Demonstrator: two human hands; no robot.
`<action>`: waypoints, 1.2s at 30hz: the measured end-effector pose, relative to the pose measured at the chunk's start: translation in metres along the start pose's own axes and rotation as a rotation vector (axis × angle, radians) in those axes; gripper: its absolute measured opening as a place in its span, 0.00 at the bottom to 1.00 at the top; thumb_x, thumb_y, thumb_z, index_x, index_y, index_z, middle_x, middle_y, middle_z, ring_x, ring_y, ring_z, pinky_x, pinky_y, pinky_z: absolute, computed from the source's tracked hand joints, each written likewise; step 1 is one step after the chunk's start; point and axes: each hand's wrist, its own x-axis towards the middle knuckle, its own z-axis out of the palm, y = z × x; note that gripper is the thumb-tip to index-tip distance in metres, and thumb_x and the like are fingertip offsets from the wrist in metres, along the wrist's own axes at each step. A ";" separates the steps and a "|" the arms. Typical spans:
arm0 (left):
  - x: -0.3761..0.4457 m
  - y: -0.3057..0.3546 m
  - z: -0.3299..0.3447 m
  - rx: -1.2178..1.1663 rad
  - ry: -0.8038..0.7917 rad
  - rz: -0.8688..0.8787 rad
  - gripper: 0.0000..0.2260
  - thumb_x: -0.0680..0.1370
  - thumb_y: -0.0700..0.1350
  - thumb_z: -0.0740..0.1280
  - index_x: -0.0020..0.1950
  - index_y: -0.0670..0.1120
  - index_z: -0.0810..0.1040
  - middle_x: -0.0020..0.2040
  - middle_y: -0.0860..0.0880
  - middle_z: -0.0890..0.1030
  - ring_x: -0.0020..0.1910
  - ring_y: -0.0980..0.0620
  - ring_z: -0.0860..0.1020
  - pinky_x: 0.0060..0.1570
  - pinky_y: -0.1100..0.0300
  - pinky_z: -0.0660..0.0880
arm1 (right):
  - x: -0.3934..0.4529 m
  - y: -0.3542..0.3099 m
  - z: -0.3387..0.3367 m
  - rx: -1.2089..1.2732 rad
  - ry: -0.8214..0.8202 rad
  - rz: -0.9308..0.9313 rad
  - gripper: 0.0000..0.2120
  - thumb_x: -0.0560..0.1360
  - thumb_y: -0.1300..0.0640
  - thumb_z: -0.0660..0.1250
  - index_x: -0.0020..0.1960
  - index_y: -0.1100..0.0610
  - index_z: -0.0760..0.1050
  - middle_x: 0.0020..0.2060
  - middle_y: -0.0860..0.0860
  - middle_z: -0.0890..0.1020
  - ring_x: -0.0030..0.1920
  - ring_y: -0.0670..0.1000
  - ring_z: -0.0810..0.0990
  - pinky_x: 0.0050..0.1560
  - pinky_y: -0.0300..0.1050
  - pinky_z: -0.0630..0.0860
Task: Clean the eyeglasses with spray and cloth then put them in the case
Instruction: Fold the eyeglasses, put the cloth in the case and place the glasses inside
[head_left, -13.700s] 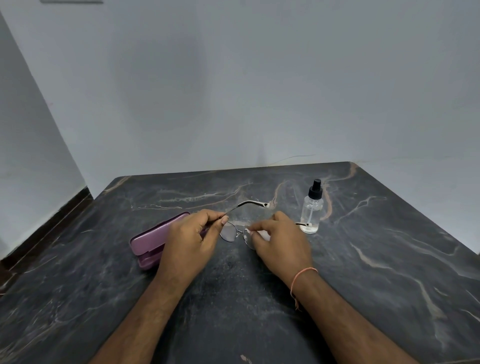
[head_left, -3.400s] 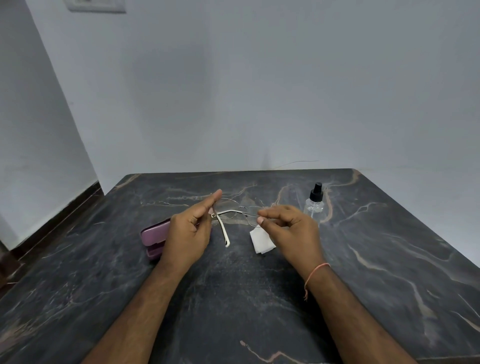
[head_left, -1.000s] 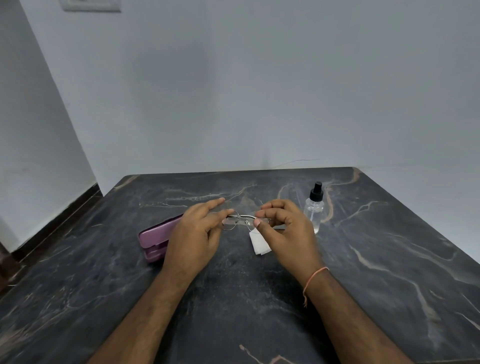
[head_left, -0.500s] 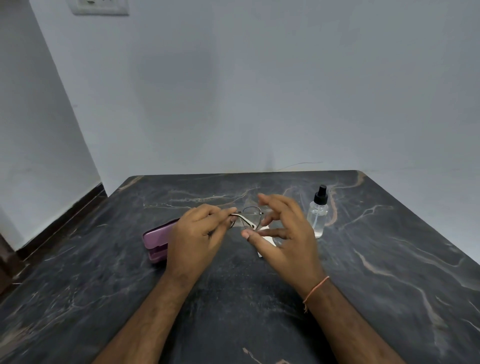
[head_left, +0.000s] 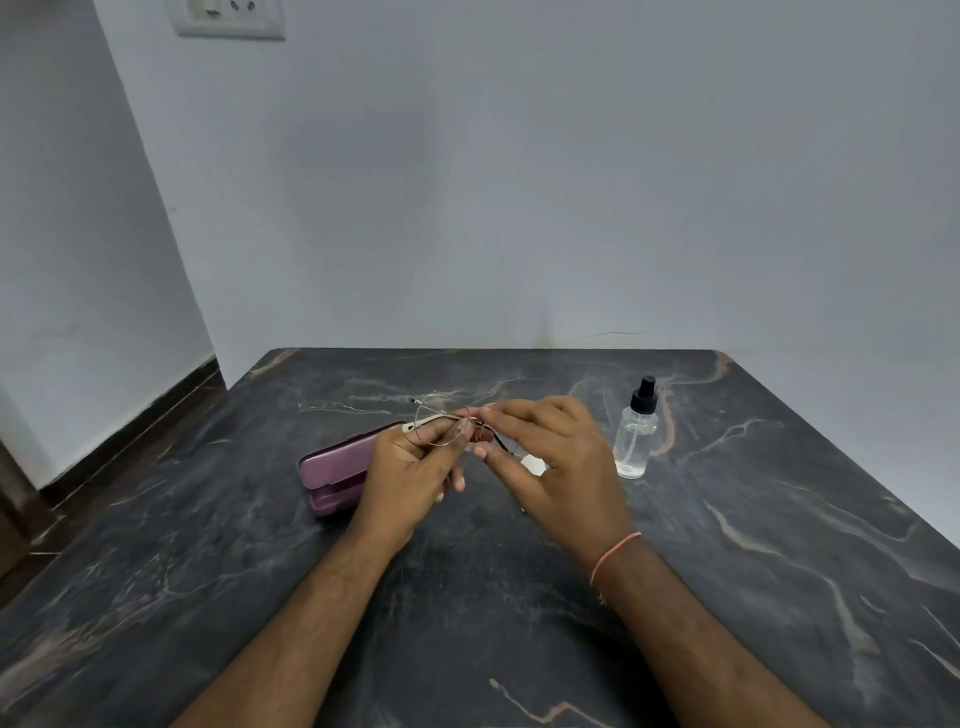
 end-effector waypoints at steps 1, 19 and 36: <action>0.000 0.000 0.001 -0.021 -0.005 -0.004 0.13 0.84 0.39 0.71 0.48 0.55 0.91 0.31 0.41 0.83 0.24 0.55 0.75 0.24 0.64 0.69 | 0.002 -0.002 0.000 -0.002 0.000 -0.003 0.14 0.80 0.48 0.76 0.64 0.49 0.86 0.58 0.42 0.86 0.55 0.52 0.79 0.56 0.46 0.77; -0.028 0.026 -0.082 0.464 -0.089 0.235 0.16 0.86 0.41 0.69 0.74 0.52 0.82 0.66 0.57 0.79 0.68 0.60 0.78 0.66 0.68 0.76 | 0.043 -0.045 0.017 0.272 -0.266 0.119 0.06 0.77 0.50 0.78 0.53 0.45 0.89 0.44 0.31 0.85 0.51 0.31 0.82 0.53 0.26 0.74; -0.026 -0.009 -0.157 0.975 -0.053 -0.366 0.63 0.58 0.84 0.62 0.88 0.58 0.53 0.84 0.55 0.69 0.85 0.49 0.61 0.83 0.41 0.51 | 0.079 -0.029 0.056 -0.024 -0.632 0.028 0.05 0.79 0.47 0.73 0.53 0.45 0.87 0.41 0.40 0.89 0.46 0.42 0.85 0.52 0.44 0.80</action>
